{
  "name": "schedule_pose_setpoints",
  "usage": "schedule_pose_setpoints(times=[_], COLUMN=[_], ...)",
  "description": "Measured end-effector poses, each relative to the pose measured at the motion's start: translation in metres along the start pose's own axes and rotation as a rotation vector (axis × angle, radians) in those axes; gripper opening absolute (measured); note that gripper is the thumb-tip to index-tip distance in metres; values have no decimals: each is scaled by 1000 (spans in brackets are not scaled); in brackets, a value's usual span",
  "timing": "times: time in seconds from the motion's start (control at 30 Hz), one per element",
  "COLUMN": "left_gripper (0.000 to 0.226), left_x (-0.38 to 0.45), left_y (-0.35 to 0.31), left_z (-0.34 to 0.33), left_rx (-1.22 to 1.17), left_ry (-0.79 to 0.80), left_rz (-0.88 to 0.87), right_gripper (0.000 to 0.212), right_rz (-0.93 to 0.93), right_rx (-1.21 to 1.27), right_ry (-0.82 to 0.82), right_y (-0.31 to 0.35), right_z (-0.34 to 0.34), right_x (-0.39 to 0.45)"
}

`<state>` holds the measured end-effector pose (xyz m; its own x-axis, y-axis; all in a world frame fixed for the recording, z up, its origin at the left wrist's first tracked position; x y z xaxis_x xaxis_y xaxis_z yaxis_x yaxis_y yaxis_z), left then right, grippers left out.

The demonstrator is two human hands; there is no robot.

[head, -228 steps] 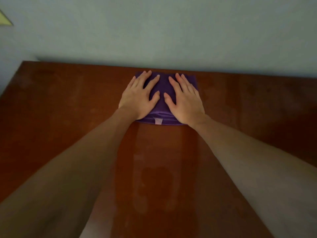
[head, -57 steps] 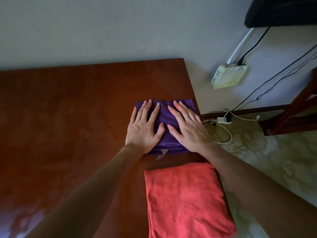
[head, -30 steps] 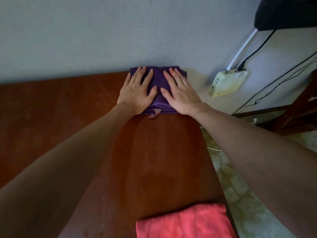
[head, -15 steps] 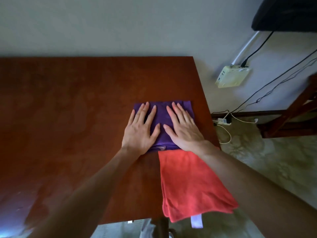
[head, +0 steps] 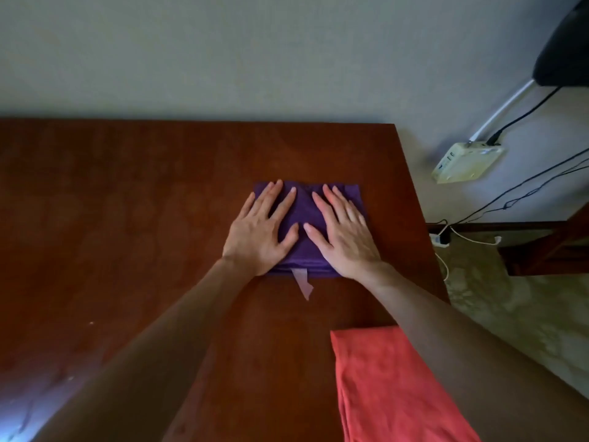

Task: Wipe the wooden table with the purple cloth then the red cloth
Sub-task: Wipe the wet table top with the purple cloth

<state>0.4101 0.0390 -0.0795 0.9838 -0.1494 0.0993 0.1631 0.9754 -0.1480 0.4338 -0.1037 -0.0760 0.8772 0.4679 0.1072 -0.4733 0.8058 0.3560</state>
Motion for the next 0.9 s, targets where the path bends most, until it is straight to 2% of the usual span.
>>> schedule_pose_setpoints(times=[0.23, 0.4, 0.63, 0.73, 0.9], left_gripper=[75, 77, 74, 76, 73], left_x=[115, 151, 119, 75, -15], left_y=[97, 118, 107, 99, 69], left_z=[1, 1, 5, 9, 12], left_rx=[33, 33, 16, 20, 15], left_ry=[-30, -24, 1, -13, 8], left_rz=[6, -25, 21, 37, 34], right_gripper=[76, 78, 73, 82, 80], right_rz=[-13, -35, -120, -92, -97], right_rx=[-23, -65, -72, -37, -27], right_ry=[-64, -96, -60, -78, -70], right_y=[2, -3, 11, 33, 66], right_z=[-17, -19, -23, -25, -28], right_x=[145, 184, 154, 115, 26])
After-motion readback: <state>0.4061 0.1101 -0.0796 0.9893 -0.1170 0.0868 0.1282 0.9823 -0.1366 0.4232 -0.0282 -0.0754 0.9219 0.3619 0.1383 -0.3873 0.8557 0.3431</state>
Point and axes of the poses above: each hand's wrist, its own x-axis towards the middle knuckle, its own z-axis out of the back of the hand, y = z × x, the point moved 10 cm from there along x, towards the middle knuckle, and after that the axes turned 4 degrees about x, right-handed, at the moved point
